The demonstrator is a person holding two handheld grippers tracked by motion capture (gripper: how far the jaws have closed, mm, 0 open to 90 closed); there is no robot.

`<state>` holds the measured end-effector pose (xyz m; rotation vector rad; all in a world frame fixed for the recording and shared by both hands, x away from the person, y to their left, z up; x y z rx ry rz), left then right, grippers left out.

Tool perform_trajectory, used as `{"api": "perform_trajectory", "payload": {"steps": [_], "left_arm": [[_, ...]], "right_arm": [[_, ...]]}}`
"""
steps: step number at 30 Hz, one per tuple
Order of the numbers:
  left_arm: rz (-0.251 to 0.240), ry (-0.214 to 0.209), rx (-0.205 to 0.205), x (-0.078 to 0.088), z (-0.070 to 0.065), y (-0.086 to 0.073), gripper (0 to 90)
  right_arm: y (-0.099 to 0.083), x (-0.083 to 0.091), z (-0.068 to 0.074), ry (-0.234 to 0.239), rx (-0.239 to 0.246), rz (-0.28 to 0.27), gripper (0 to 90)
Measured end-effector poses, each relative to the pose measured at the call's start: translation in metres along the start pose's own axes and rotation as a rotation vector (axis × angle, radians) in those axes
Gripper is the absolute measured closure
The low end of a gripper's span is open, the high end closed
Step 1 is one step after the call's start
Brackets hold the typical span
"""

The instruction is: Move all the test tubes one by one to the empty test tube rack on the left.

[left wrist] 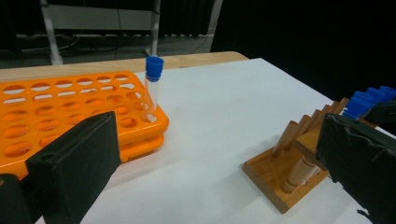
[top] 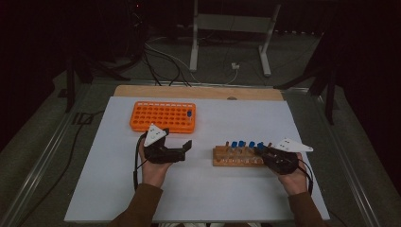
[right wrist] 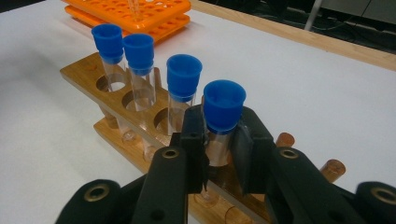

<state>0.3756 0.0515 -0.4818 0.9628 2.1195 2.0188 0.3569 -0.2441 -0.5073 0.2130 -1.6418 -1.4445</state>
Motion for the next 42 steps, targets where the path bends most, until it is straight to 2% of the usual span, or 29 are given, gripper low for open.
{"api": "perform_trajectory", "payload": {"steps": [9, 16, 24, 32, 37, 41, 42], "left_arm": [[0.003, -0.011, -0.011, -0.002, -0.005, -0.001, 1.1], [0.008, -0.022, -0.029, -0.002, -0.013, 0.000, 1.1], [-0.012, -0.042, -0.040, -0.001, -0.022, 0.012, 1.1], [-0.007, -0.095, -0.076, -0.005, -0.045, 0.018, 1.4], [-0.012, -0.133, -0.100, -0.006, -0.064, 0.023, 1.6], [-0.015, -0.171, -0.125, -0.007, -0.081, 0.026, 4.3], [-0.015, -0.180, -0.128, -0.008, -0.085, 0.026, 5.4]], "right_arm": [[0.007, 0.002, 0.001, -0.002, -0.007, -0.012, 76.6], [0.027, 0.012, 0.003, 0.023, -0.006, -0.031, 76.7], [0.045, 0.028, 0.006, 0.034, 0.002, -0.051, 76.7], [0.056, 0.036, 0.010, 0.039, 0.012, -0.065, 76.7], [0.063, 0.041, 0.017, 0.065, 0.016, -0.084, 76.7], [0.064, 0.037, 0.024, 0.092, 0.018, -0.081, 76.7], [0.065, 0.034, 0.027, 0.112, 0.012, -0.085, 76.6]]}}
Point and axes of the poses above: each handheld gripper's, and its own axes: x roughly backward along the jaws, y roughly out of its top, z roughly to its left, the point moved 9 cm from there along -x, roughly forward along the jaws, and after that the axes turned 10 degrees about y, right-handed, at the moved point
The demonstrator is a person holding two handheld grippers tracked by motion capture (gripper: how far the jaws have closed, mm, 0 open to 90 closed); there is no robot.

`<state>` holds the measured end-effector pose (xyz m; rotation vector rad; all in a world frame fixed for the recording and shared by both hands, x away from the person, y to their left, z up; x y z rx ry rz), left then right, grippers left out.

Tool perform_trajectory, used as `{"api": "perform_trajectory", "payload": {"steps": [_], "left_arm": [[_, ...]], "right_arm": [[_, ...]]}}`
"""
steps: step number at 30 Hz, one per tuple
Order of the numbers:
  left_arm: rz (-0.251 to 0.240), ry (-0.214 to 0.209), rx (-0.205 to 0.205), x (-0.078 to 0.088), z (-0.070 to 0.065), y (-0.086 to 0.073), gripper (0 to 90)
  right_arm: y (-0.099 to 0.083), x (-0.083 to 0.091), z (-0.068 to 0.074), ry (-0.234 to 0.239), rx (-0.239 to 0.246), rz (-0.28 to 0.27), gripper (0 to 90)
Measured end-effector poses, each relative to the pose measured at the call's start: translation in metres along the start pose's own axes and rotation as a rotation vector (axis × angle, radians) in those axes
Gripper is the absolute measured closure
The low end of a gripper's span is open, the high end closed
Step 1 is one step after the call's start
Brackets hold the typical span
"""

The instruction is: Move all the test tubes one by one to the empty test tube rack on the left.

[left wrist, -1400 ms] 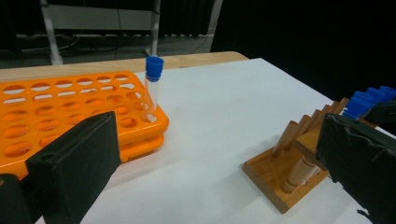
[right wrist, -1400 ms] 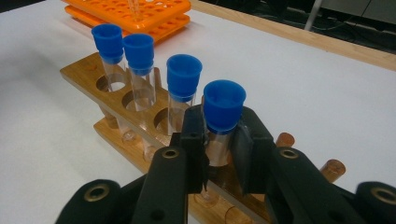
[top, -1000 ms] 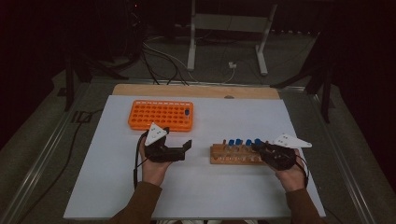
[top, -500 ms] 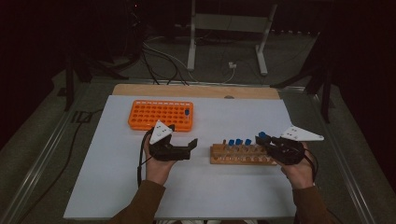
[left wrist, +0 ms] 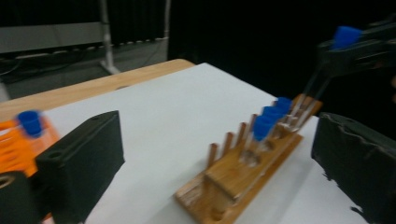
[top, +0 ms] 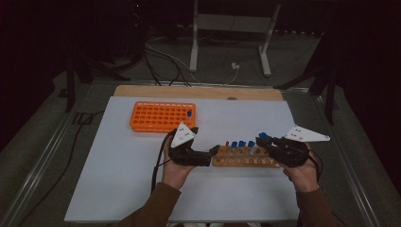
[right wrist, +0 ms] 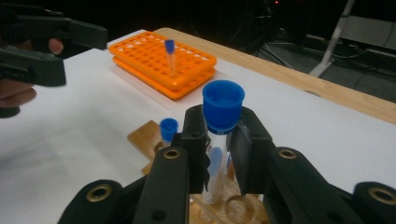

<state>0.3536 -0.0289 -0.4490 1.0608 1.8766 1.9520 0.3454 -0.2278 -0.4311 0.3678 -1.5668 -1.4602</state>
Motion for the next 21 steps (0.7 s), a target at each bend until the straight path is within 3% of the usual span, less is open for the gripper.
{"api": "perform_trajectory", "payload": {"steps": [6, 8, 15, 21], "left_arm": [[0.008, -0.057, -0.011, -0.009, -0.021, 0.001, 7.4], [0.007, -0.075, -0.014, -0.012, -0.028, 0.002, 12.7], [0.014, -0.110, -0.074, -0.024, -0.049, 0.000, 24.5], [0.056, -0.131, -0.153, -0.033, -0.063, -0.008, 50.5]], "right_arm": [[0.001, -0.004, 0.007, 0.030, -0.013, -0.003, 76.6], [0.002, -0.006, 0.010, 0.055, -0.024, -0.011, 76.5], [0.003, -0.017, 0.019, 0.094, -0.029, -0.009, 76.4], [0.003, -0.030, 0.031, 0.127, -0.029, 0.002, 76.4]]}}
Point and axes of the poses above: each handheld gripper's, and its own axes: x roughly backward along the jaws, y roughly out of its top, z roughly to its left, the point moved 9 cm from there along -x, roughly forward along the jaws, and after that the axes turned 10 degrees about y, right-handed, at the moved point
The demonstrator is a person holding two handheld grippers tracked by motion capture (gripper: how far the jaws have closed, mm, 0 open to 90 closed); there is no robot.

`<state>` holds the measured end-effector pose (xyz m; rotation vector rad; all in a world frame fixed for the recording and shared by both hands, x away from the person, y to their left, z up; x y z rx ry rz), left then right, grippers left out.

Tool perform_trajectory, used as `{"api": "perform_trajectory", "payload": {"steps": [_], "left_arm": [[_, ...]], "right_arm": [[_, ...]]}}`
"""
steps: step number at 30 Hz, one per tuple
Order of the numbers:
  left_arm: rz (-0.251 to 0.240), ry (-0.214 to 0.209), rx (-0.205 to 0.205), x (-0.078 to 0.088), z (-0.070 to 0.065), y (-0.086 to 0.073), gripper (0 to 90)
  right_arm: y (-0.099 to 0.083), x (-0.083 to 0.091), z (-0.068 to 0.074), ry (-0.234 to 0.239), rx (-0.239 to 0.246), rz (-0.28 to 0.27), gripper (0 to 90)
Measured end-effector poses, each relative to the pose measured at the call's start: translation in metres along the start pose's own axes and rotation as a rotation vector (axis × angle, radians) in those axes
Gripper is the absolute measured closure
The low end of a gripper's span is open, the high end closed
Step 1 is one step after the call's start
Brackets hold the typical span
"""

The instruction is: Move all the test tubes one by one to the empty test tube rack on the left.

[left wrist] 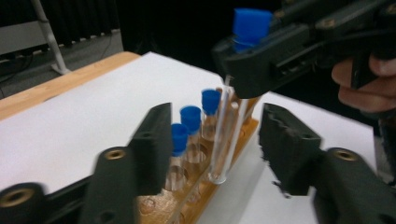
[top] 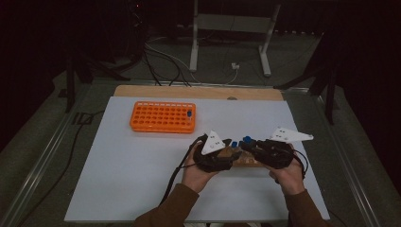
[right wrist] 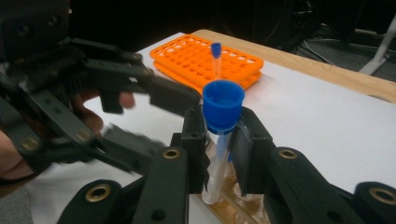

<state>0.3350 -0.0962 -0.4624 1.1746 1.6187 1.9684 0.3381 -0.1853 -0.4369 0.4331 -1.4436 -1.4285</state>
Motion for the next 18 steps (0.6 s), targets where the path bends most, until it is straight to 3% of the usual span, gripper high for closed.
{"api": "perform_trajectory", "payload": {"steps": [5, 8, 15, 18], "left_arm": [[0.017, -0.006, -0.032, -0.0061, -0.0048, -0.0042, 60.1], [0.020, -0.014, -0.044, -0.0082, -0.0070, -0.0056, 72.1], [0.015, -0.021, -0.050, -0.0089, -0.0087, -0.0071, 78.0], [0.012, -0.022, -0.038, -0.0087, -0.0070, -0.0077, 78.1]], "right_arm": [[0.0003, -0.0037, 0.0039, 0.014, 0.000, 0.001, 76.4], [0.0009, -0.0052, 0.0065, 0.026, -0.003, -0.003, 76.4], [-0.0008, -0.0070, 0.0081, 0.038, -0.006, 0.006, 75.7], [-0.0006, -0.0068, 0.0099, 0.054, -0.002, 0.003, 65.5]]}}
Point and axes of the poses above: each handheld gripper's, and its own axes: x roughly backward along the jaws, y roughly out of its top, z roughly to its left, the point moved 9 cm from there along -x, roughly forward along the jaws, and after that the axes turned 10 degrees about y, right-handed, at the moved point
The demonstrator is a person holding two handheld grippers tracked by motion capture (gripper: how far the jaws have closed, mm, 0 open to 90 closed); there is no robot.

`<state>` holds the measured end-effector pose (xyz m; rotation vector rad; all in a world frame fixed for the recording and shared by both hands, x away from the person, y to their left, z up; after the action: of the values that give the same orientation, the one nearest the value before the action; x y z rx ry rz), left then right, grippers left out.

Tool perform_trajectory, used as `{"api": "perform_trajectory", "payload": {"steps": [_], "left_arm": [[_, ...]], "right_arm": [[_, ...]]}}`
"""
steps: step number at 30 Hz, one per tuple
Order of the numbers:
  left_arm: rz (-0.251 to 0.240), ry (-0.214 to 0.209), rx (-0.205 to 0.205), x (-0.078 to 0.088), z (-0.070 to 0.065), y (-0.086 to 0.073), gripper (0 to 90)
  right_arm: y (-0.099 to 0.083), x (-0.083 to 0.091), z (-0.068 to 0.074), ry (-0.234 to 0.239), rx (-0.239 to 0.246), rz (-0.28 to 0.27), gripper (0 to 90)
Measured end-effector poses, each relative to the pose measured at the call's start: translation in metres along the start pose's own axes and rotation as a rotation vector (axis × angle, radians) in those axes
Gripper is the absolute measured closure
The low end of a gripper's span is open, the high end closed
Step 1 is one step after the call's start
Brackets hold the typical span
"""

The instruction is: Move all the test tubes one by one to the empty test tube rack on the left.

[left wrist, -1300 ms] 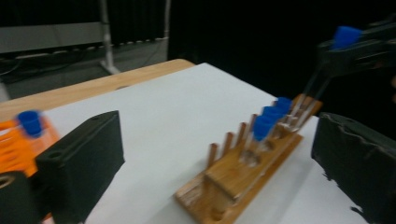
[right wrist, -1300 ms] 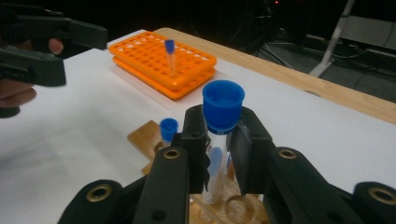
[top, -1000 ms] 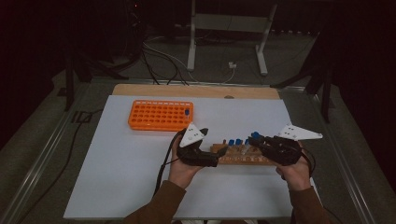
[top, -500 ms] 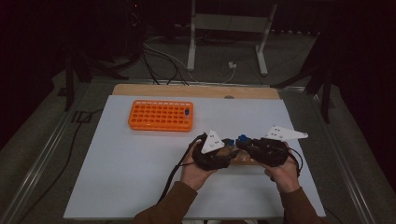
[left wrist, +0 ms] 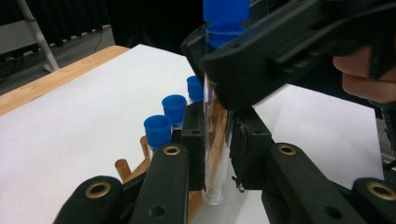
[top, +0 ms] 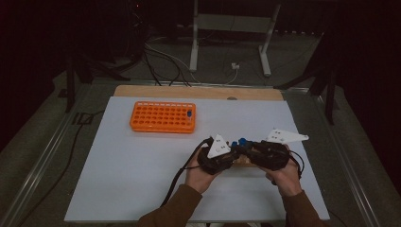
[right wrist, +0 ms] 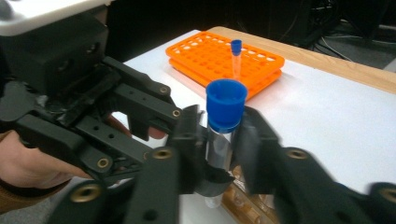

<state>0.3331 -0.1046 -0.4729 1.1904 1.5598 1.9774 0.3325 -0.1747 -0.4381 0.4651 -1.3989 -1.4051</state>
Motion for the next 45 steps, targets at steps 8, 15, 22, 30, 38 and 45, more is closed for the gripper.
{"api": "perform_trajectory", "payload": {"steps": [8, 15, 22, 30, 38, 45], "left_arm": [[-0.002, 0.002, 0.032, 0.004, 0.008, -0.002, 78.2], [-0.005, 0.026, 0.056, 0.013, 0.020, -0.005, 78.2], [-0.018, 0.064, 0.076, 0.025, 0.037, -0.004, 78.3], [-0.040, 0.119, 0.105, 0.040, 0.062, -0.002, 78.2], [-0.070, 0.194, 0.125, 0.055, 0.094, -0.001, 78.3], [-0.074, 0.264, 0.146, 0.060, 0.125, -0.004, 78.4]], "right_arm": [[0.005, 0.008, -0.002, 0.005, -0.010, -0.047, 37.1], [0.006, 0.015, -0.015, -0.075, -0.024, -0.058, 14.4], [0.000, 0.021, -0.029, -0.148, -0.042, -0.057, 2.4], [-0.006, 0.028, -0.039, -0.227, -0.019, -0.047, 0.0], [-0.012, 0.037, -0.048, -0.290, -0.015, -0.063, 0.0], [-0.013, 0.045, -0.054, -0.312, -0.027, -0.083, 0.0]]}}
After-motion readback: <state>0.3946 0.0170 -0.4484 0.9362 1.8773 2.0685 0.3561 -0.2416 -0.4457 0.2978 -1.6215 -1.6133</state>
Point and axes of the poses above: each handheld gripper's, and its own axes: x roughly backward along the jaws, y roughly out of its top, z roughly to its left, the point moved 9 cm from there along -x, roughly forward along the jaws, and after that the axes turned 10 degrees about y, right-handed, at the moved point
